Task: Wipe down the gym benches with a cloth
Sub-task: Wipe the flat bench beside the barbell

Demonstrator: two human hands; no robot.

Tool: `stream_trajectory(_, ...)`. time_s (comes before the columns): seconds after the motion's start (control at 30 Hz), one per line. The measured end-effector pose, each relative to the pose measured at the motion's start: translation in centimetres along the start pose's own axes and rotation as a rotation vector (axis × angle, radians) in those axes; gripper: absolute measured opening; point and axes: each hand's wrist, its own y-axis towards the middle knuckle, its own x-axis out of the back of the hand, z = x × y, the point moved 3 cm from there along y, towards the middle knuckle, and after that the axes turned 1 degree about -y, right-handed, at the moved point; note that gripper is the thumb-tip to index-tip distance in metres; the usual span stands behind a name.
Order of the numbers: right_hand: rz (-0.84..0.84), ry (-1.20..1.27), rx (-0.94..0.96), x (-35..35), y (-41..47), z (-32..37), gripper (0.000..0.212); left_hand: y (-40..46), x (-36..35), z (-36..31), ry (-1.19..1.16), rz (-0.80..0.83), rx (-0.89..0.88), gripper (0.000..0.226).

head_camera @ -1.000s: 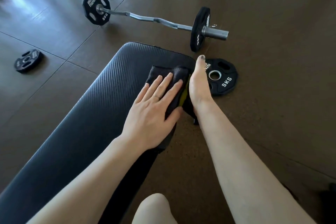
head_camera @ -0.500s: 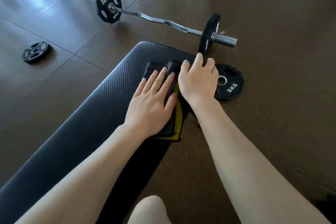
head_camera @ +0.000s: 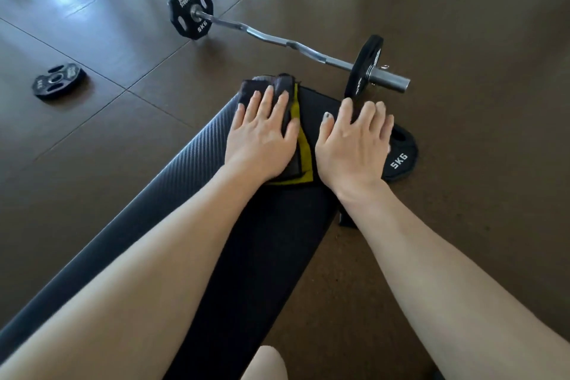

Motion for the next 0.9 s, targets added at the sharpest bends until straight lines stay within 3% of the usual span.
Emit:
stream_trajectory(0.07,0.042,-0.004,0.181,0.0,0.2,1.2,0.056,-4.3,-0.1,0.3,0.026,-0.019,-0.057,0.064)
stream_trajectory(0.17,0.043,0.044,0.224,-0.3,0.2,1.7,0.055,-6.5,-0.2,1.6,0.037,-0.006,-0.124,0.062)
stream_trajectory(0.37,-0.105,0.122,0.176,-0.6,0.3,1.2,0.048,4.6,0.8,3.2,0.004,-0.037,-0.09,0.06)
stream_trajectory(0.6,-0.152,0.14,0.18,-1.0,0.6,0.9,0.045,8.1,2.1,4.3,-0.12,-0.042,0.14,0.052)
stream_trajectory(0.77,-0.17,0.173,0.171,-0.8,0.6,0.9,0.044,2.5,2.2,7.2,-0.107,-0.051,0.331,0.057)
stream_trajectory(0.9,-0.171,0.197,0.158,-0.9,0.6,0.9,0.045,-2.5,1.8,8.5,-0.075,-0.1,0.37,0.053)
